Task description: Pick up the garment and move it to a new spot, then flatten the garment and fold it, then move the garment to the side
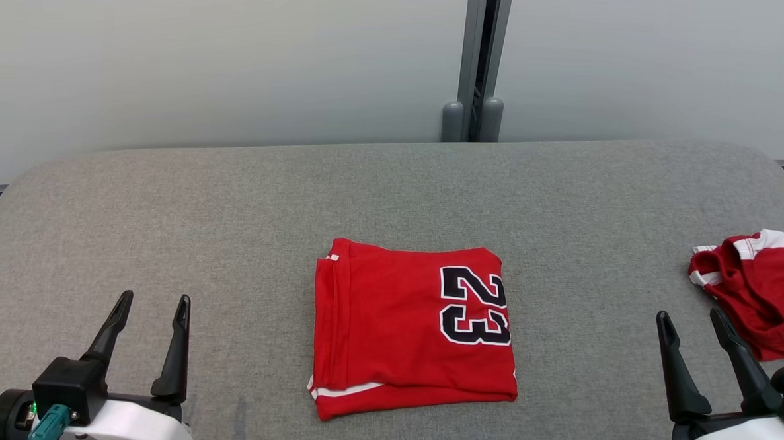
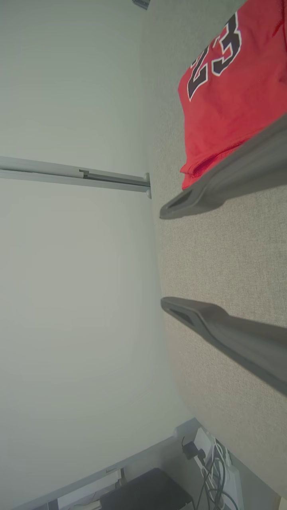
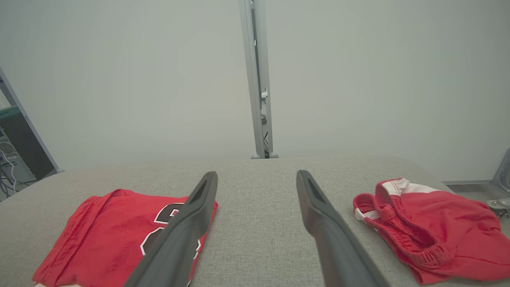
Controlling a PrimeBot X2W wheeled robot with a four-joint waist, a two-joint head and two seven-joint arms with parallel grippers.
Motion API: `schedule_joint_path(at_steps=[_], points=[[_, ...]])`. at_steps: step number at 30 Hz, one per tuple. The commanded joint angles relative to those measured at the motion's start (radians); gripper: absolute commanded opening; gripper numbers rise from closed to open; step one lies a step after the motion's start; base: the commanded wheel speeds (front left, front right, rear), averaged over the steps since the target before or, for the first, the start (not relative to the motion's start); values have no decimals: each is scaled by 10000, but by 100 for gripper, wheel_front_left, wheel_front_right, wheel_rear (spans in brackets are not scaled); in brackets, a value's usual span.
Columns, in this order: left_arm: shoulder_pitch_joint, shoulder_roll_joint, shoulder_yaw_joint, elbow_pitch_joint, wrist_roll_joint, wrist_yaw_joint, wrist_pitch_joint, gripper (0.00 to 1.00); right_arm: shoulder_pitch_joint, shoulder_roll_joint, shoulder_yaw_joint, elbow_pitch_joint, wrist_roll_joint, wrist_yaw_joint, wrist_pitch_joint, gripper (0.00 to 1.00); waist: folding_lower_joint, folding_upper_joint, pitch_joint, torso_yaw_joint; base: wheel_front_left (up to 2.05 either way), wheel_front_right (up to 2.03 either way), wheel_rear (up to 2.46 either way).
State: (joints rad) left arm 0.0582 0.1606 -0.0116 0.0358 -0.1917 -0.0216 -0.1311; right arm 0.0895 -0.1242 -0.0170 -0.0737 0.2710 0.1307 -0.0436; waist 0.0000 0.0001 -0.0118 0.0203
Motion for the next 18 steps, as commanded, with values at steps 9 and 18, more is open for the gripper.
schedule_joint_path(at_steps=[9, 18], points=[[-78, 76, -82, -135, -92, 83, -35, 100, -18, -109, 49, 38, -226, 0, 84, 100, 0, -1, 86, 112, 0, 0, 0], [-1037, -89, -418, -274, -85, -18, -297, 100, -1045, -322, 716, 445, -408, 0, 295, 100, 0, -1, 1279, 810, 0, 0, 0]])
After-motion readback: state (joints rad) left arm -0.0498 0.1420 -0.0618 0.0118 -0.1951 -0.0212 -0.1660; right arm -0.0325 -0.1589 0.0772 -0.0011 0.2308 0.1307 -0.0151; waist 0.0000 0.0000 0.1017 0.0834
